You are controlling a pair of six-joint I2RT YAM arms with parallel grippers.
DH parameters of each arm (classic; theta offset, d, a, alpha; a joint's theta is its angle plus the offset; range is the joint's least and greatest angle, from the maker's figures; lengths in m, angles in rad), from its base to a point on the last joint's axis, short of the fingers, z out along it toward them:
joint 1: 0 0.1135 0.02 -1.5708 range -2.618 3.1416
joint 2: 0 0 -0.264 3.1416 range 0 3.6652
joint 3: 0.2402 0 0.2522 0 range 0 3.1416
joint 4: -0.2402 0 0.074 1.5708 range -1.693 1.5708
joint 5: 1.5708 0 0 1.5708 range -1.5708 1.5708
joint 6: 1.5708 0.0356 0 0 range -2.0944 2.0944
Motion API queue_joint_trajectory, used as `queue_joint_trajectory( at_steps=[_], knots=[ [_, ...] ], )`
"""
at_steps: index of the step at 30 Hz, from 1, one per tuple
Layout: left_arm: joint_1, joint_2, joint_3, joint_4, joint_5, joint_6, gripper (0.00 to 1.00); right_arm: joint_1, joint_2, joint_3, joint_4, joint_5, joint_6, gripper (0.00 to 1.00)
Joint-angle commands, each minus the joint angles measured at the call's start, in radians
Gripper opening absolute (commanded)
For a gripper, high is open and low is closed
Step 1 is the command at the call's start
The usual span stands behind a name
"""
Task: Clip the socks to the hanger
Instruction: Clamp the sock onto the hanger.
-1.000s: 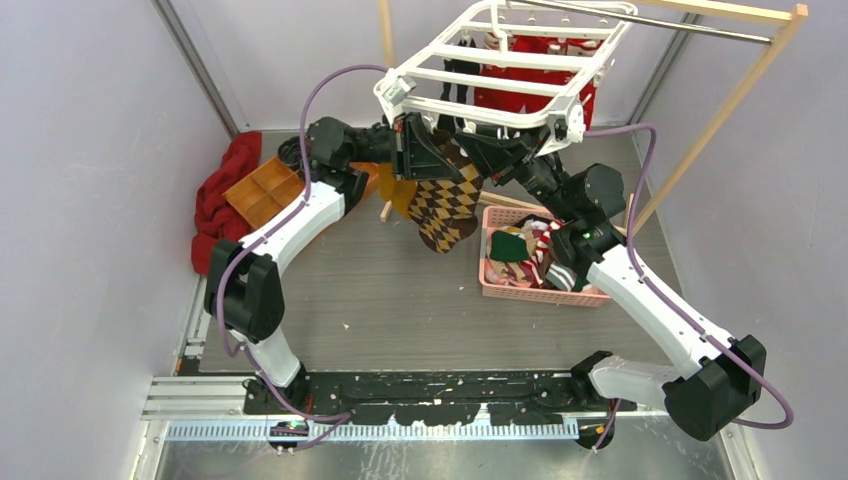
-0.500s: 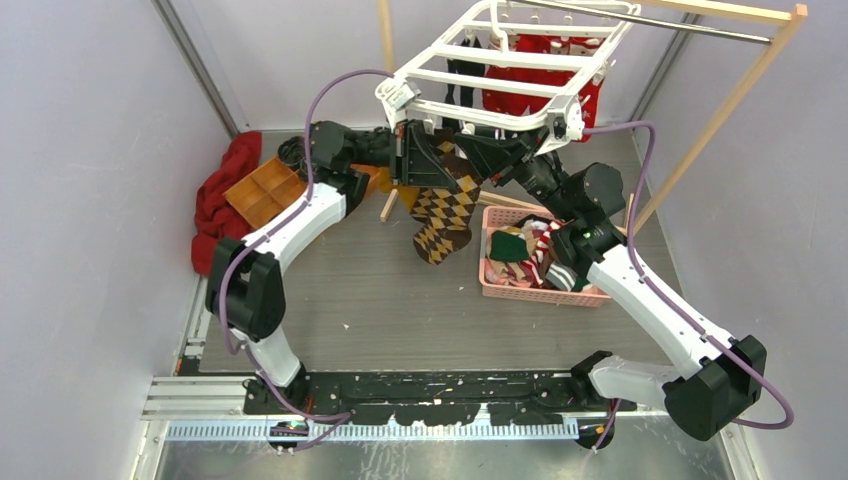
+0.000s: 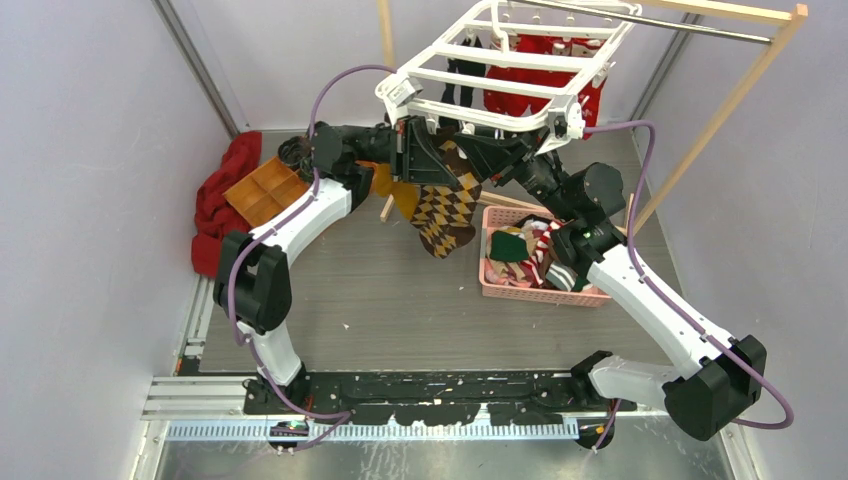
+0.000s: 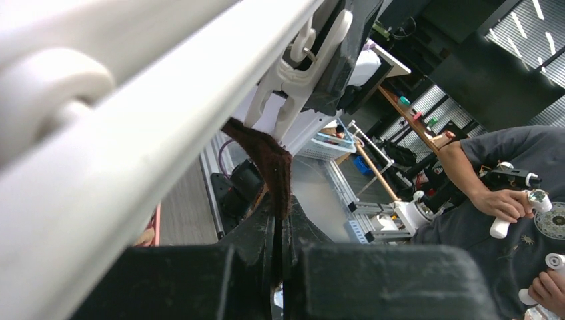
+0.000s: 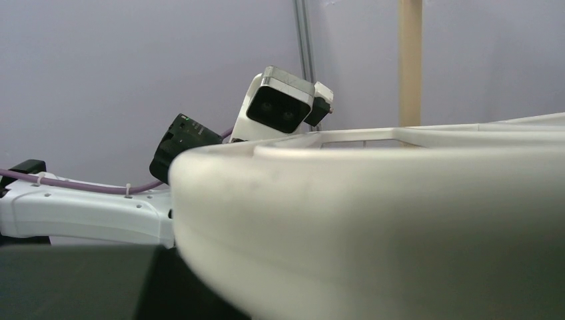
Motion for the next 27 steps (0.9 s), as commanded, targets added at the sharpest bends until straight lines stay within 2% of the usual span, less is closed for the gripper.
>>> queue_joint_trajectory(
  at_steps=[1,8,15,27],
  knots=[
    [-0.005,-0.005,0.047,0.09,-0.005,-0.056,0.0,0.001,-0.01,0.036,0.038,-0.031,0.015,0.06],
    [-0.006,0.003,0.056,0.131,-0.005,-0.093,0.0,0.002,-0.012,0.033,0.047,-0.032,0.013,0.06],
    [-0.009,0.006,-0.006,0.15,0.045,-0.101,0.0,-0.021,-0.009,0.057,0.066,-0.036,0.013,0.06],
    [-0.035,0.046,0.075,0.204,0.068,-0.108,0.0,-0.02,-0.008,0.051,0.076,-0.065,0.06,0.06]
  ],
)
